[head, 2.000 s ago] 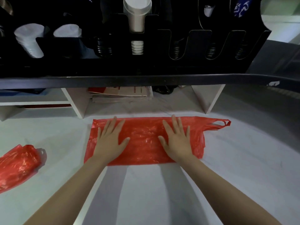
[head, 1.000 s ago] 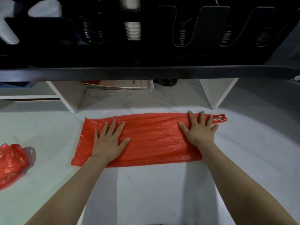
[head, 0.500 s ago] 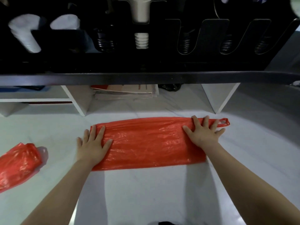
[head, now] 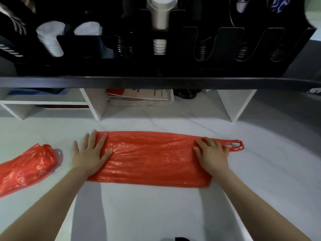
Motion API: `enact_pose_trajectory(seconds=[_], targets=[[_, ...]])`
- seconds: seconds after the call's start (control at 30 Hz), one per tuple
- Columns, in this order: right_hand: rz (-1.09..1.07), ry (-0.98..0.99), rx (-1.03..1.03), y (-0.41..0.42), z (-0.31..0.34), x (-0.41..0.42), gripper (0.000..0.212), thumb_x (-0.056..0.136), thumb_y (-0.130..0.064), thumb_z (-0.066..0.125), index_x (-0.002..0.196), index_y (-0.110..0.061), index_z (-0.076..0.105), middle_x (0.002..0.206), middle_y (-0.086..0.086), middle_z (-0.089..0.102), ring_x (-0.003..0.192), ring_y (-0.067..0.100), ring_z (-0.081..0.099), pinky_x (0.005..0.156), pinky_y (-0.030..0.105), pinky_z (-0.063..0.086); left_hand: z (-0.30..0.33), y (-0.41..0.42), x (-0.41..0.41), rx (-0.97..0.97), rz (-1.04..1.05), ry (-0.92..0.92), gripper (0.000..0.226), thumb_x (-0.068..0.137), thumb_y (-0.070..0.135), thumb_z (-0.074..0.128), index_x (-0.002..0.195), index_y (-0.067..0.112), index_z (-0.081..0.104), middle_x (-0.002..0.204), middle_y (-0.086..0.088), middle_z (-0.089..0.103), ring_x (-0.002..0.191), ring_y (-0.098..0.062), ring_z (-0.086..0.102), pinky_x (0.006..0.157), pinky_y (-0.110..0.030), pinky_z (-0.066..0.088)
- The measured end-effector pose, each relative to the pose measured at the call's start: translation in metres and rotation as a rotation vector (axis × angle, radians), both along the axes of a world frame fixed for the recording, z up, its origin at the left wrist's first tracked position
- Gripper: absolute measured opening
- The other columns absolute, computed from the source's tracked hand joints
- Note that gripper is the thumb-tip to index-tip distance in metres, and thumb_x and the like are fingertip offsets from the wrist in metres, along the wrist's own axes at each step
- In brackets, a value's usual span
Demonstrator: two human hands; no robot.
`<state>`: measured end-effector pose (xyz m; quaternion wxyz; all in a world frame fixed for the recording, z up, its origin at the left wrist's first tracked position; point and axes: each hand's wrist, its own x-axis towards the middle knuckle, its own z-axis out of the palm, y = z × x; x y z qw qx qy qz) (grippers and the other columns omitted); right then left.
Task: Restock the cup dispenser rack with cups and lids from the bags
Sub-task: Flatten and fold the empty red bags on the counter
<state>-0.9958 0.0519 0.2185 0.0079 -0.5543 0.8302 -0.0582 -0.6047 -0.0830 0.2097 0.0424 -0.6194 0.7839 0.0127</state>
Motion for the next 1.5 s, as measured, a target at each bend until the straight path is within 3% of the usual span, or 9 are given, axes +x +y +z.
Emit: enact_pose_trajectory(seconds=[0.17,0.43,0.73,1.0,1.13,1.2,1.27,1.37,1.5], targets=[[-0.087,-0.001,0.02,0.02,0.0,-0.018,0.044,0.096,-0.051,0.037,0.137,-0.041,0.045,0.141,-0.003,0.045,0.125,0.026,0.04,0.102,0.048,0.026,0.016,0.028,-0.069,-0.207,-0.164,0.054,0.074,0.092,0.054,0.041,0.153,0.024,0.012,0.161,-0.01,-0.002,0.148,-0.029,-0.001,0.115,-0.052,-0.004],[-0.148,0.049,0.144,0.047,0.014,-0.014,0.051,0.089,-0.067,0.03,0.129,-0.04,0.048,0.114,0.003,0.049,0.105,0.026,0.051,0.09,0.045,0.03,0.022,0.101,-0.183,0.059,-0.494,0.194,0.07,0.096,0.055,0.031,0.152,0.03,-0.004,0.161,-0.001,-0.009,0.147,-0.017,-0.012,0.115,-0.038,-0.012],[-0.007,-0.291,0.061,0.083,0.017,-0.018,0.028,0.095,-0.048,0.042,0.093,-0.035,0.067,0.092,-0.009,0.058,0.101,0.016,0.052,0.083,0.036,0.036,-0.003,0.119,-0.161,0.177,-0.642,0.123,0.08,0.088,0.07,0.03,0.151,0.035,-0.005,0.159,0.002,-0.015,0.146,-0.016,-0.015,0.116,-0.035,-0.013],[0.11,-0.491,0.001,0.08,0.014,0.009,0.022,0.082,-0.017,0.068,0.1,-0.026,0.06,0.093,-0.008,0.053,0.08,0.011,0.052,0.077,0.027,0.045,-0.013,0.116,-0.113,0.159,-0.731,0.11,0.081,0.081,0.078,0.018,0.142,0.043,-0.022,0.152,0.01,-0.028,0.142,-0.011,-0.026,0.114,-0.032,-0.019],[0.146,-0.54,-0.043,0.084,0.011,0.029,0.013,0.093,-0.021,0.053,0.104,-0.028,0.056,0.081,-0.01,0.064,0.076,0.014,0.057,0.069,0.028,0.043,0.005,0.133,-0.088,0.102,-0.716,0.295,0.071,0.091,0.058,0.041,0.15,0.023,0.023,0.158,-0.004,0.005,0.146,-0.022,0.007,0.118,-0.031,0.006],[0.158,-0.522,-0.035,0.09,0.008,0.036,0.013,0.095,-0.025,0.05,0.105,-0.03,0.056,0.073,-0.01,0.063,0.072,0.014,0.056,0.064,0.027,0.04,0.013,0.149,-0.073,0.055,-0.748,0.355,0.065,0.096,0.057,0.026,0.135,0.013,0.053,0.146,-0.01,0.042,0.134,-0.028,0.042,0.108,-0.041,0.032],[0.174,-0.503,-0.018,0.099,0.008,0.045,0.016,0.091,-0.023,0.053,0.105,-0.03,0.058,0.068,-0.016,0.057,0.072,0.012,0.054,0.063,0.025,0.039,0.013,0.164,-0.053,0.077,-0.741,0.357,0.077,0.093,0.065,0.01,0.132,0.017,0.057,0.144,-0.002,0.045,0.131,-0.022,0.046,0.107,-0.037,0.032],[0.233,-0.469,-0.033,0.117,0.007,0.064,0.037,0.084,-0.017,0.06,0.119,-0.027,0.057,0.091,-0.01,0.06,0.09,0.018,0.055,0.082,0.033,0.045,0.005,0.179,-0.018,0.208,-0.699,0.315,0.091,0.078,0.083,0.014,0.148,0.026,0.029,0.155,0.011,0.008,0.144,-0.009,0.008,0.116,-0.026,0.0],[0.434,-0.348,-0.12,0.14,0.0,0.084,0.051,0.087,-0.011,0.059,0.135,-0.024,0.053,0.135,0.009,0.052,0.116,0.03,0.052,0.099,0.041,0.043,0.002,0.195,0.007,0.216,-0.728,0.292,0.092,0.073,0.079,0.046,0.147,0.035,0.014,0.154,0.009,0.002,0.142,-0.008,-0.001,0.117,-0.027,-0.003]])
